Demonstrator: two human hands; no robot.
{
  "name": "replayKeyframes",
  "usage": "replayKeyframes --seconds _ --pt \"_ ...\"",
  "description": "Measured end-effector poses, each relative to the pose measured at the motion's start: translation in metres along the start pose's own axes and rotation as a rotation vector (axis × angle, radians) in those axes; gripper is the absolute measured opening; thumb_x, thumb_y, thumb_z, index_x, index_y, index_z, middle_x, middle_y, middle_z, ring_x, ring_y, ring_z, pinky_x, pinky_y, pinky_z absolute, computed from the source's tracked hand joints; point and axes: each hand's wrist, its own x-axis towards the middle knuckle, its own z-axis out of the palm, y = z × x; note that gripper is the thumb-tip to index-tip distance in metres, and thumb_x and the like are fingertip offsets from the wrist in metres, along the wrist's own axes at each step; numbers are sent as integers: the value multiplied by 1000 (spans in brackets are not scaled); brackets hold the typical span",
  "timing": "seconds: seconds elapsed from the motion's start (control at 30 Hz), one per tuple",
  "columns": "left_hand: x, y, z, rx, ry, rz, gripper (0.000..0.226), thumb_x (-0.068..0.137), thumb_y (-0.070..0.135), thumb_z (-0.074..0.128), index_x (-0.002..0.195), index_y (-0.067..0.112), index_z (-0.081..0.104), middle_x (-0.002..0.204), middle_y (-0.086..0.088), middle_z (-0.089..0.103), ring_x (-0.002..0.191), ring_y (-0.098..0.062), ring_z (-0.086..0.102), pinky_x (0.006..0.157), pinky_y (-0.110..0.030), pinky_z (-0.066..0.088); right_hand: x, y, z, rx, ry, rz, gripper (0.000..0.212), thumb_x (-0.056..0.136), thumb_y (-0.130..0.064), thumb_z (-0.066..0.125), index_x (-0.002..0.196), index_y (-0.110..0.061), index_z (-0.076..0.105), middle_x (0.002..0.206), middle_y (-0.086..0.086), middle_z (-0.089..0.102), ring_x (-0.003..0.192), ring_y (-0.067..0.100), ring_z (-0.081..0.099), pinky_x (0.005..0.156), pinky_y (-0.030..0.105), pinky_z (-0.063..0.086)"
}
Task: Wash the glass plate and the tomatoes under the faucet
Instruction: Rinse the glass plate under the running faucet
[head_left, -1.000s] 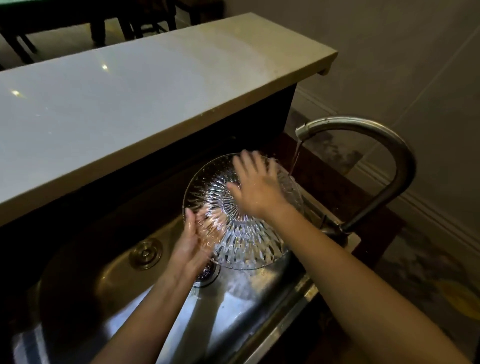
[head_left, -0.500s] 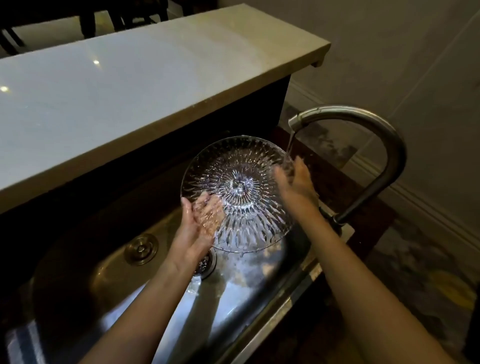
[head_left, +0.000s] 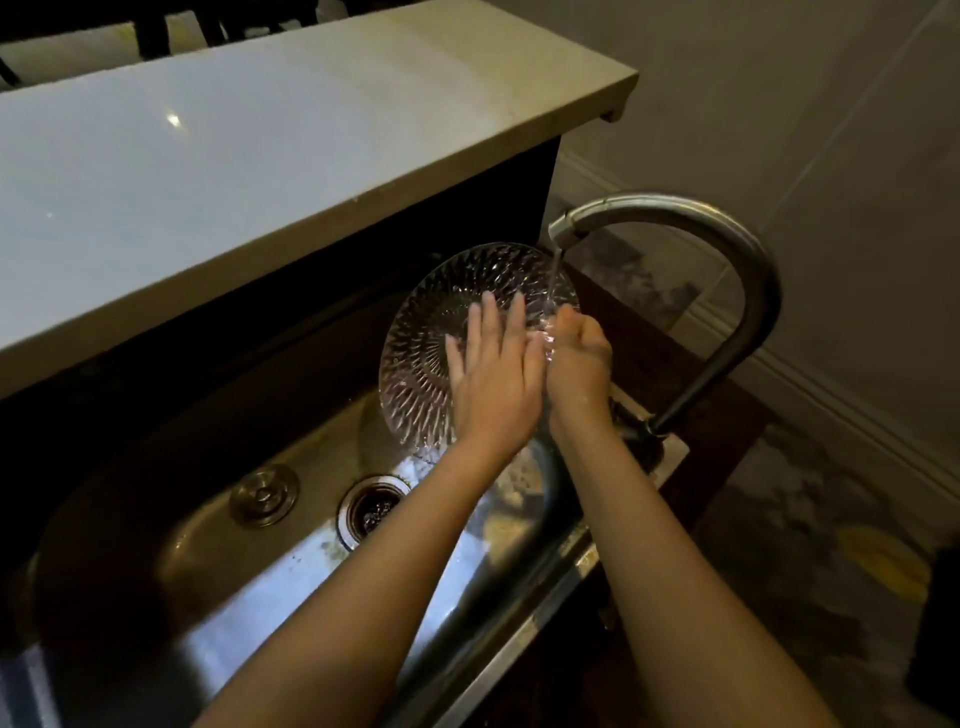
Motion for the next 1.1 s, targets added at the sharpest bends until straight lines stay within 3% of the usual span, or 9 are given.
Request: replayKeyframes --seconds 0.17,0.33,0.43,0.53,0.7,0.8,0.93,1.03,1.1 --pt "67 2 -15 -5 -138 13 54 97 49 19 147 29 15 159 2 3 146 -13 -1 115 -45 -5 -5 0 -11 157 28 47 27 97 -27 41 77 -15 54 72 7 65 62 19 64 59 31 54" --pt "60 -18 -26 -83 -47 -219 58 95 54 19 147 29 16 158 -1 12 145 -19 9 116 -47 3 -2 -10 -9 196 30 -5 26 98 -26 41 80 -12 54 69 5 63 47 5 61 44 16 47" --pt "16 4 -8 2 3 1 59 94 52 17 148 28 12 158 1 6 146 -14 0 116 -44 -3 4 -15 -7 92 45 -22 27 98 -29 39 83 -14 56 75 2 62 62 2 61 56 19 47" --pt "15 18 -6 10 14 159 54 95 46 18 147 30 15 158 3 9 145 -9 0 117 -43 -2 6 -20 -7 86 7 15 30 98 -30 38 98 -8 59 92 8 66 85 17 64 75 32 51" --pt "44 8 -18 -12 47 342 53 96 42 25 146 27 21 157 3 16 144 -6 2 119 -43 1 11 -30 -9 143 56 -17 22 98 -24 40 86 -13 55 85 8 63 77 17 60 72 34 50" --pt "59 11 -20 -155 82 184 53 96 46 20 147 30 15 158 6 11 144 -8 2 116 -41 -1 8 -34 -5 90 45 -110 20 97 -24 41 89 -11 53 88 11 62 80 18 58 74 36 48" --pt "91 -6 -40 -378 -46 -287 53 98 48 12 147 27 17 157 -2 17 144 -21 15 118 -47 8 -11 -37 -3 -27 -90 -324 18 97 -18 41 80 -17 48 74 -2 59 62 -7 58 56 15 45" --pt "89 -13 -58 -948 -127 -611 48 98 48 21 113 17 54 120 -14 58 113 -28 53 99 -47 41 -29 -28 -2 -251 -256 -495 15 96 -18 42 82 -16 47 77 5 60 70 15 62 60 34 52" --pt "81 -20 -69 -1205 -118 -707 39 96 45 28 98 18 55 99 -10 59 95 -29 55 90 -53 41 -32 -20 -6 -445 -353 -650 16 96 -19 42 84 -10 50 77 7 57 71 21 56 62 43 48"
